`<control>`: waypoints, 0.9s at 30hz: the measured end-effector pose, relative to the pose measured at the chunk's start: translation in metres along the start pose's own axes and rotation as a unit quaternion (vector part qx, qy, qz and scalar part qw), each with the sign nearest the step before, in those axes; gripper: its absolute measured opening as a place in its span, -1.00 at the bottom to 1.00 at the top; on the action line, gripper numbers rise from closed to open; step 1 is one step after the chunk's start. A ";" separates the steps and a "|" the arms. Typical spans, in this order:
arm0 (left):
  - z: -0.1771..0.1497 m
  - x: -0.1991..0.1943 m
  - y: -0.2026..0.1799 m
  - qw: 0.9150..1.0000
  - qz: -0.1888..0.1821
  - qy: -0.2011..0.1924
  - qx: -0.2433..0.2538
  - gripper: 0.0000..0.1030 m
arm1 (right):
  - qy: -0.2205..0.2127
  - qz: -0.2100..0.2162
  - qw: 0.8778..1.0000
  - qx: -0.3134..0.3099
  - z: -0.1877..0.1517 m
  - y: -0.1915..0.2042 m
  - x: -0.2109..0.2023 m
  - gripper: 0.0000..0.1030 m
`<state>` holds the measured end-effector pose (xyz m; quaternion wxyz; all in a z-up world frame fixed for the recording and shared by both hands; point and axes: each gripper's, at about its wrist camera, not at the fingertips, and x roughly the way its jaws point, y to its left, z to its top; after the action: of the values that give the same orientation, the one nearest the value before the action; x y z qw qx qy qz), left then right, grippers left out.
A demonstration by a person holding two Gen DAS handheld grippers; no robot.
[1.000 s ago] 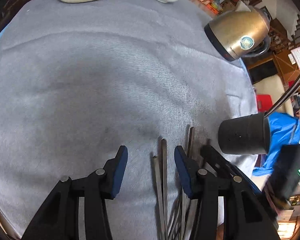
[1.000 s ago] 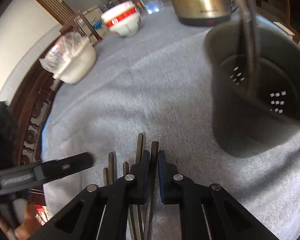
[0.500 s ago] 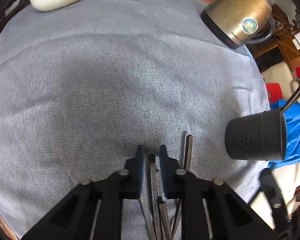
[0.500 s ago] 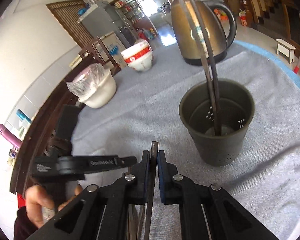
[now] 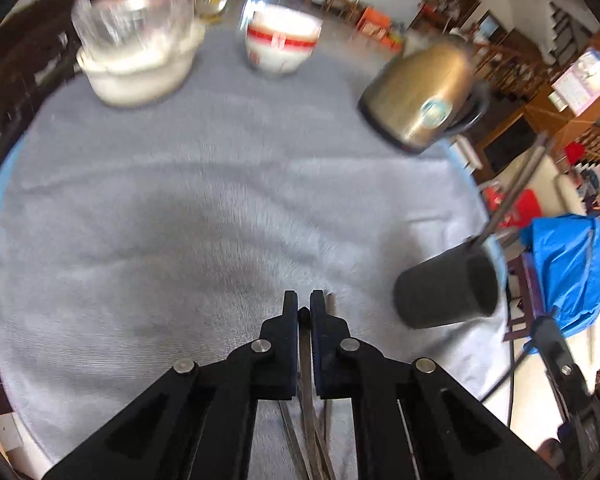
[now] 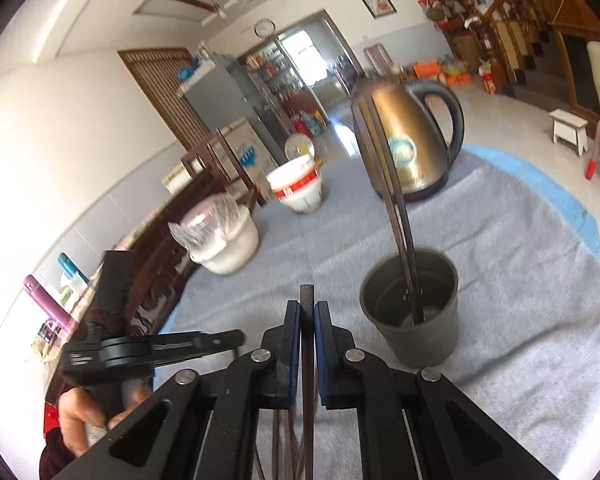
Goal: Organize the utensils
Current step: 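Carry the chopstick in the right tool and drop it into the holder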
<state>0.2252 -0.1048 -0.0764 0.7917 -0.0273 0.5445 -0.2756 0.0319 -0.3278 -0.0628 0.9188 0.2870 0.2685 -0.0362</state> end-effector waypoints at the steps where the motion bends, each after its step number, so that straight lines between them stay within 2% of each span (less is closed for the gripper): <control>1: 0.000 -0.011 -0.002 1.000 -0.003 -0.012 0.003 -0.89 | -0.007 0.003 1.000 -0.001 0.002 0.002 -0.006 -0.85; 9: -0.005 -0.082 -0.016 0.996 -0.023 -0.089 0.017 -0.89 | -0.030 0.016 0.999 -0.006 0.004 0.013 -0.029 -0.85; 22: -0.017 -0.131 -0.042 0.987 -0.033 -0.149 0.049 -0.89 | -0.080 0.023 0.996 -0.024 0.010 0.025 -0.066 -0.85; 27: -0.011 -0.146 -0.056 0.983 -0.035 -0.171 0.057 -0.89 | -0.108 0.017 0.993 -0.033 0.025 0.026 -0.080 -0.85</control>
<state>0.1554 -0.0815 0.0616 0.8631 -0.0481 0.3837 -0.3250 -0.0187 -0.3266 0.0089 0.9518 0.2556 0.1639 -0.0426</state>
